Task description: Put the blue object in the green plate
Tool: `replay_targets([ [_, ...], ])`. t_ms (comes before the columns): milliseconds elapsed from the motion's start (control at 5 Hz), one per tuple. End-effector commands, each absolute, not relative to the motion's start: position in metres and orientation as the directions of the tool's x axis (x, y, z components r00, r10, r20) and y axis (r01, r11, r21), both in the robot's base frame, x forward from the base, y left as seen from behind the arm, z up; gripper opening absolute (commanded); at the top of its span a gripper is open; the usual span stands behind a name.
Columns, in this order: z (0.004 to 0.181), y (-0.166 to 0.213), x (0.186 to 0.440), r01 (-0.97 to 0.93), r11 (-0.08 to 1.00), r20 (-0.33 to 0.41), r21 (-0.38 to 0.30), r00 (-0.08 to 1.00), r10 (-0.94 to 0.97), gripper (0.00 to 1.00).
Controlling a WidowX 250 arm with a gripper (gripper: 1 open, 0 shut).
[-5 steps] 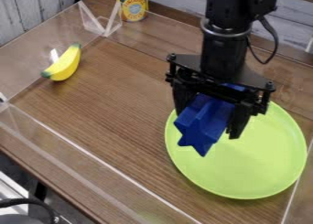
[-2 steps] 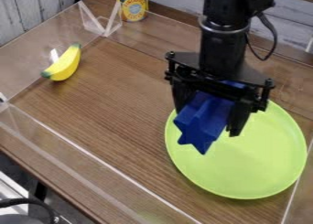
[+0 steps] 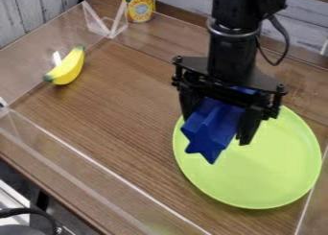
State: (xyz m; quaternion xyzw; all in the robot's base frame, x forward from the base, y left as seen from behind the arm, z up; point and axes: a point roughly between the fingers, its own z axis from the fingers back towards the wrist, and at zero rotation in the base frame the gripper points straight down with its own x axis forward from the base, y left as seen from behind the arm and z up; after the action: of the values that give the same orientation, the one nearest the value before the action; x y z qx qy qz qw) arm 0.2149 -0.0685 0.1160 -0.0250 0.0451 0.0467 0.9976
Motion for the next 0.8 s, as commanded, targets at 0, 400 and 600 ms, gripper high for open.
replay_targets([
  [0,0.1293,-0.0669,0.2174,-0.1,0.993,-0.041,-0.066,0.994,0.097,1.0],
  [400,0.1309,-0.0708,0.2164,-0.096,0.992,-0.035,-0.082,0.995,0.093,0.0],
  [600,0.131,-0.0742,0.2164,-0.089,0.991,-0.029,-0.096,0.996,0.086,0.0],
])
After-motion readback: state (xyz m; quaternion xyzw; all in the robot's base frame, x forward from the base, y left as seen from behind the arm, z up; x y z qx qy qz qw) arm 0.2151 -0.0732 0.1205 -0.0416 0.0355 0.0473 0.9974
